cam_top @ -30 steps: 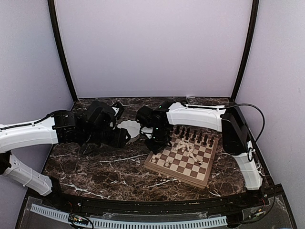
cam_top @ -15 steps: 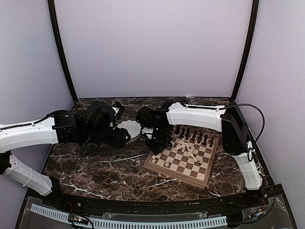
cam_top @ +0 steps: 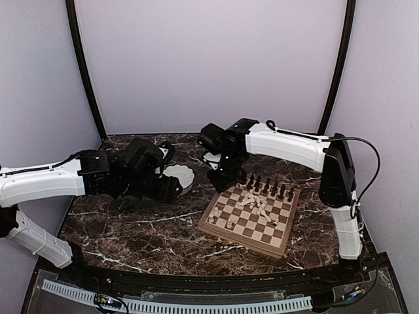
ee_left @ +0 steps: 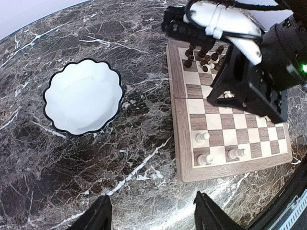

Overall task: Set up the chess pieces on the board
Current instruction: Place the pawn on a2, then pick up the pawn from the chessboard.

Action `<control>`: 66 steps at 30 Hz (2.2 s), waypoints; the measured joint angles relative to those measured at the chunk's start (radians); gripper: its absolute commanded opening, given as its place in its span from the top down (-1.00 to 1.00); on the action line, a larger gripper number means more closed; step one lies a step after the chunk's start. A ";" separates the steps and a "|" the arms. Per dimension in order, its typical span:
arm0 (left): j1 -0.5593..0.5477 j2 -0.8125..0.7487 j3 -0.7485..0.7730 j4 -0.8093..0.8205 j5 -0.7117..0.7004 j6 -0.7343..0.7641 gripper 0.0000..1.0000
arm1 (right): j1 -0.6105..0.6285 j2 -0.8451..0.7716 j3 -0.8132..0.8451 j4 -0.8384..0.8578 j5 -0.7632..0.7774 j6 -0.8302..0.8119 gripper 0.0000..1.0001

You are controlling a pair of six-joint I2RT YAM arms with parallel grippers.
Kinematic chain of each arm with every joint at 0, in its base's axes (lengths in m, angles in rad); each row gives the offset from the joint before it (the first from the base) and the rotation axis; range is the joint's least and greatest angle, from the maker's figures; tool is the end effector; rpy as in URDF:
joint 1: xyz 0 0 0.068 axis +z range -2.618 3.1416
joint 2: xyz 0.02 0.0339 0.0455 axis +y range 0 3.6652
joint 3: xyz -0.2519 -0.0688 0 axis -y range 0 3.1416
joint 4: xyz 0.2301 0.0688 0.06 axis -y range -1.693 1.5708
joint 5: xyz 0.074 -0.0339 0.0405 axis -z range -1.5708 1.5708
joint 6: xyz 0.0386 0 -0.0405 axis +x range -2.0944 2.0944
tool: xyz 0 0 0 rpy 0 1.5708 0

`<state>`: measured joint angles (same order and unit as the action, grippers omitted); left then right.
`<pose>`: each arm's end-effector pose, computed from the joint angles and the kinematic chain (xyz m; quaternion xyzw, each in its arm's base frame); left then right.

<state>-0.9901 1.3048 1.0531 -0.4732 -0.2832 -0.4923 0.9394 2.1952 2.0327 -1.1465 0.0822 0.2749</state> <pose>0.1597 -0.2238 0.2837 0.1662 0.8892 -0.1794 0.3866 0.2582 0.3478 0.2312 -0.3180 0.9382 0.0409 0.1303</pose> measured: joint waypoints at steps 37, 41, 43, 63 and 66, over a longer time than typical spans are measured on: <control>0.000 0.077 0.061 0.005 0.040 0.035 -0.22 | -0.215 -0.143 -0.338 0.137 0.051 -0.032 0.65; 0.000 0.077 0.061 0.005 0.040 0.036 -0.22 | -0.216 -0.133 -0.338 0.137 0.045 -0.034 0.65; 0.000 0.080 0.061 0.005 0.040 0.036 -0.22 | -0.216 -0.129 -0.338 0.137 0.044 -0.035 0.64; 0.005 0.117 0.078 0.008 0.040 0.039 -0.22 | -0.220 -0.108 -0.331 0.138 0.005 -0.030 0.89; 0.005 0.117 0.078 0.008 0.041 0.040 -0.22 | -0.217 -0.118 -0.325 0.134 -0.002 -0.029 0.88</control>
<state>-0.9852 1.4216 1.1309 -0.4648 -0.2424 -0.4519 0.7227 2.0773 1.7077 -1.0122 0.0807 0.2462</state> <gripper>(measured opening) 0.612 0.097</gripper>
